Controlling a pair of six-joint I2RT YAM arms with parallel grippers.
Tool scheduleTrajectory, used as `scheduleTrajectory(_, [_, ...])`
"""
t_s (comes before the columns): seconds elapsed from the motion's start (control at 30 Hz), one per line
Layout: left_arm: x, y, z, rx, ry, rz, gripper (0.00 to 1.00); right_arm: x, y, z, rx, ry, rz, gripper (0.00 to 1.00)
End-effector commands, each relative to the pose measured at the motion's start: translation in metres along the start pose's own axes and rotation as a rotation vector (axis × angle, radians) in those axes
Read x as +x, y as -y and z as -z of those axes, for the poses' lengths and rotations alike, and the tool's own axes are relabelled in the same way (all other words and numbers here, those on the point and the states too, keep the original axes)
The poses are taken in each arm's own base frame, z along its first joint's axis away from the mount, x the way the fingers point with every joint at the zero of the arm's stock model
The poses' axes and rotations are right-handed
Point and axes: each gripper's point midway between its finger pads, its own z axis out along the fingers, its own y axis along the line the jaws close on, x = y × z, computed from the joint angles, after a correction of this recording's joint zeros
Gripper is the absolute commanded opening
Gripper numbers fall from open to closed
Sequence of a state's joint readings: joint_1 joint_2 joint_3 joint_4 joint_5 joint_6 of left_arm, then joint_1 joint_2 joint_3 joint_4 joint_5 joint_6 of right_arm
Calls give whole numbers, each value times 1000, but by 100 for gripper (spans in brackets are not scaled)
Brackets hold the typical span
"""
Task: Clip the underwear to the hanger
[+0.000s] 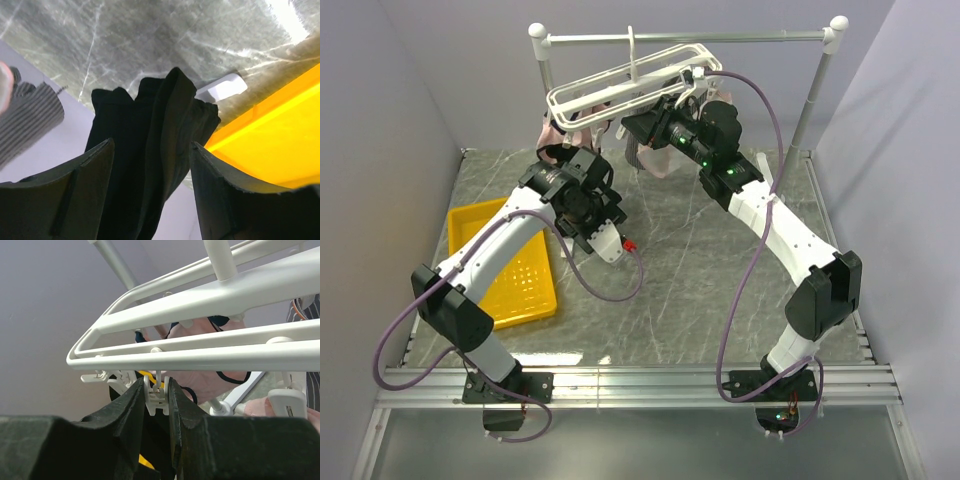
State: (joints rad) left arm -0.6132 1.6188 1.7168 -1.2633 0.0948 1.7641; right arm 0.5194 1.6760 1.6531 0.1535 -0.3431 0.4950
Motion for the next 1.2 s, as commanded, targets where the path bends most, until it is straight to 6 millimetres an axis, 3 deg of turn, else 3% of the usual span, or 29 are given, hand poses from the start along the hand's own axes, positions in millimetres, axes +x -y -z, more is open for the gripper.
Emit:
scheduleTrajectory(0.0, [11,-5,3,-24,-30,25,68,-7,-18,6,-55,14,30,0])
scheduleTrajectory(0.13, [23,-3,0,-27,-61,7,70,-6,-19,6,-60,12,26,0])
scheduleTrajectory(0.3, [25,0,2,6,-43,20,61,-6,-19,6,-61,12,24,0])
scheduleTrajectory(0.4, [22,0,3,4,-22,32,44,-6,-20,6,-62,11,23,0])
scheduleTrajectory(0.6, [13,-6,2,-45,44,82,22,-6,-21,7,-70,11,14,0])
scheduleTrajectory(0.7, [7,-12,6,-82,87,112,1,-5,-20,6,-69,9,13,0])
scheduleTrajectory(0.73, [6,-12,8,-87,96,128,0,-6,-20,6,-68,11,14,0])
scheduleTrajectory(0.87, [6,-6,11,-58,106,150,2,-6,-20,5,-68,10,8,0])
scheduleTrajectory(0.9, [8,-2,8,-42,95,143,9,-6,-20,5,-71,10,8,0])
scheduleTrajectory(0.93, [10,-5,10,-64,83,134,25,-6,-21,5,-73,9,9,0])
scheduleTrajectory(1.03, [14,-5,8,-89,54,115,44,-5,-20,5,-70,8,10,0])
scheduleTrajectory(1.17, [24,1,2,-62,1,97,50,-6,-20,6,-71,10,11,0])
